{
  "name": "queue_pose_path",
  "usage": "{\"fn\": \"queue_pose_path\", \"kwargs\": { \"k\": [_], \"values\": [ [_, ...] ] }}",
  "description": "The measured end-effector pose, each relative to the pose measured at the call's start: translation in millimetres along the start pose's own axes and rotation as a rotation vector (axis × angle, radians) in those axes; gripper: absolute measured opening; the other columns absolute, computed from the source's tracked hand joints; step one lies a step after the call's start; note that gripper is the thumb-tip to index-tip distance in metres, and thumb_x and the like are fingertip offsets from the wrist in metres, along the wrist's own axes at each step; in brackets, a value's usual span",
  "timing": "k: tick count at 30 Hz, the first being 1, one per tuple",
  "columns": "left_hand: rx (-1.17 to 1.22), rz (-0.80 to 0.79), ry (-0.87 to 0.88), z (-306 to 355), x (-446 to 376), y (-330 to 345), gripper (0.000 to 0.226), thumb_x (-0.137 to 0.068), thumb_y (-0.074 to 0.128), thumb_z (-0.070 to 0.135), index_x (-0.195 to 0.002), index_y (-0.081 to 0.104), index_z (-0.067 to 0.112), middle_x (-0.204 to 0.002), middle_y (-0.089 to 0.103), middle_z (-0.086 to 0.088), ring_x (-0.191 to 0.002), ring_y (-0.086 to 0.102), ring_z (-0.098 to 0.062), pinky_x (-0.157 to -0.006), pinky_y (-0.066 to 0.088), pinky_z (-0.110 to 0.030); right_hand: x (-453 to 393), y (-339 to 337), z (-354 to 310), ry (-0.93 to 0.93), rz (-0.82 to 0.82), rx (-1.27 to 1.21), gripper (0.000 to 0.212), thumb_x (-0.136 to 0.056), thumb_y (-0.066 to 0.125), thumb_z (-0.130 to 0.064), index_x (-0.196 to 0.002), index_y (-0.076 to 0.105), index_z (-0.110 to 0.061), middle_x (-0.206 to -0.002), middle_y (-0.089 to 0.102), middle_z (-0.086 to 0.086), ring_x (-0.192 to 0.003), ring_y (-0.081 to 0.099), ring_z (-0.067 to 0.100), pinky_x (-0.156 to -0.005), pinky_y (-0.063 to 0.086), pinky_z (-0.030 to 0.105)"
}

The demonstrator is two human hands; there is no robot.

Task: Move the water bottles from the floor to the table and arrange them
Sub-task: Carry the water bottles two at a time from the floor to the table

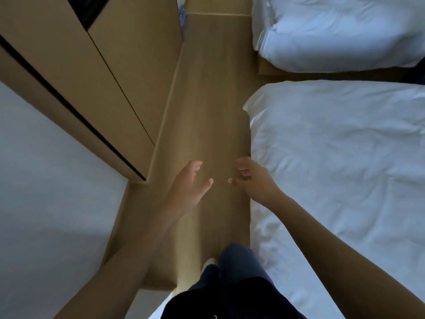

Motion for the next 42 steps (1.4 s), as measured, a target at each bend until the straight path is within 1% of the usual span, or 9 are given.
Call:
{"fn": "queue_pose_path", "kwargs": {
  "k": [2, 6, 9, 15, 21, 24, 28, 34, 42],
  "values": [
    [-0.002, -0.007, 0.006, 9, -47, -10, 0.057, -0.091, 0.063, 0.033, -0.141, 0.039, 0.021, -0.144, 0.044, 0.004, -0.132, 0.040, -0.008, -0.100, 0.030, -0.023, -45, -15, -8, 0.015, 0.008, 0.006, 0.047, -0.085, 0.073, -0.025, -0.124, 0.051, -0.010, -0.117, 0.059, 0.007, -0.106, 0.057, 0.025, -0.094, 0.050, 0.043],
    [-0.031, -0.030, 0.017, 29, -146, -24, 0.058, -0.092, 0.060, 0.036, -0.143, 0.035, 0.022, -0.147, 0.040, 0.005, -0.134, 0.037, -0.007, -0.099, 0.028, -0.023, -143, -42, -26, -0.012, 0.005, 0.023, 0.053, -0.086, 0.071, -0.026, -0.132, 0.047, -0.014, -0.115, 0.055, 0.000, -0.106, 0.055, 0.019, -0.090, 0.048, 0.032],
    [-0.034, -0.006, 0.018, 48, -224, -39, 0.057, -0.093, 0.060, 0.035, -0.143, 0.036, 0.022, -0.148, 0.039, 0.004, -0.135, 0.036, -0.008, -0.101, 0.029, -0.023, -222, -67, -40, -0.036, -0.011, 0.013, 0.059, -0.086, 0.072, -0.028, -0.137, 0.045, -0.017, -0.128, 0.054, 0.002, -0.115, 0.054, 0.019, -0.089, 0.043, 0.026],
    [-0.032, 0.034, -0.014, 94, -376, -66, 0.056, -0.090, 0.064, 0.031, -0.139, 0.041, 0.018, -0.145, 0.046, -0.003, -0.132, 0.042, -0.013, -0.100, 0.030, -0.021, -368, -132, -83, -0.069, -0.010, 0.036, 0.058, -0.085, 0.072, -0.029, -0.136, 0.046, -0.018, -0.130, 0.055, 0.004, -0.115, 0.056, 0.020, -0.097, 0.047, 0.033],
    [-0.031, 0.026, -0.014, 132, -512, -90, 0.056, -0.091, 0.062, 0.035, -0.140, 0.039, 0.022, -0.146, 0.043, 0.001, -0.132, 0.041, -0.013, -0.100, 0.032, -0.024, -494, -181, -115, -0.078, 0.008, 0.038, 0.057, -0.084, 0.074, -0.029, -0.134, 0.048, -0.019, -0.127, 0.057, 0.003, -0.109, 0.056, 0.017, -0.091, 0.046, 0.028],
    [-0.049, 0.002, -0.004, 143, -583, -100, 0.056, -0.091, 0.061, 0.036, -0.140, 0.038, 0.022, -0.146, 0.043, 0.002, -0.131, 0.042, -0.013, -0.103, 0.034, -0.026, -564, -199, -128, -0.073, 0.012, 0.035, 0.057, -0.085, 0.073, -0.029, -0.135, 0.047, -0.020, -0.131, 0.055, 0.003, -0.113, 0.054, 0.017, -0.090, 0.045, 0.026],
    [-0.065, -0.002, 0.015, 157, -693, -128, 0.057, -0.091, 0.061, 0.036, -0.142, 0.037, 0.022, -0.146, 0.042, 0.001, -0.132, 0.041, -0.013, -0.101, 0.032, -0.024, -671, -226, -155, -0.073, 0.044, 0.031, 0.057, -0.085, 0.073, -0.029, -0.135, 0.046, -0.023, -0.131, 0.055, 0.000, -0.111, 0.053, 0.012, -0.087, 0.044, 0.023],
    [-0.081, 0.010, 0.033, 192, -861, -179, 0.055, -0.089, 0.065, 0.032, -0.137, 0.044, 0.018, -0.142, 0.049, -0.004, -0.130, 0.046, -0.016, -0.104, 0.036, -0.028, -820, -267, -207, -0.065, 0.069, 0.038, 0.056, -0.084, 0.073, -0.028, -0.134, 0.047, -0.022, -0.129, 0.056, 0.001, -0.109, 0.054, 0.012, -0.089, 0.045, 0.026],
    [-0.051, -0.003, 0.012, 225, -1046, -210, 0.055, -0.088, 0.066, 0.033, -0.136, 0.043, 0.022, -0.142, 0.048, -0.001, -0.129, 0.046, -0.015, -0.098, 0.037, -0.025, -992, -320, -242, -0.033, 0.049, 0.029, 0.057, -0.085, 0.073, -0.028, -0.135, 0.047, -0.020, -0.130, 0.056, 0.002, -0.109, 0.054, 0.013, -0.086, 0.043, 0.025]
  ]
}}
Point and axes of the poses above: each hand's wrist, its own x-axis away from the middle knuckle, its own y-axis out of the palm, z = x × y, the point moved 7 cm from there along -x, towards the middle knuckle
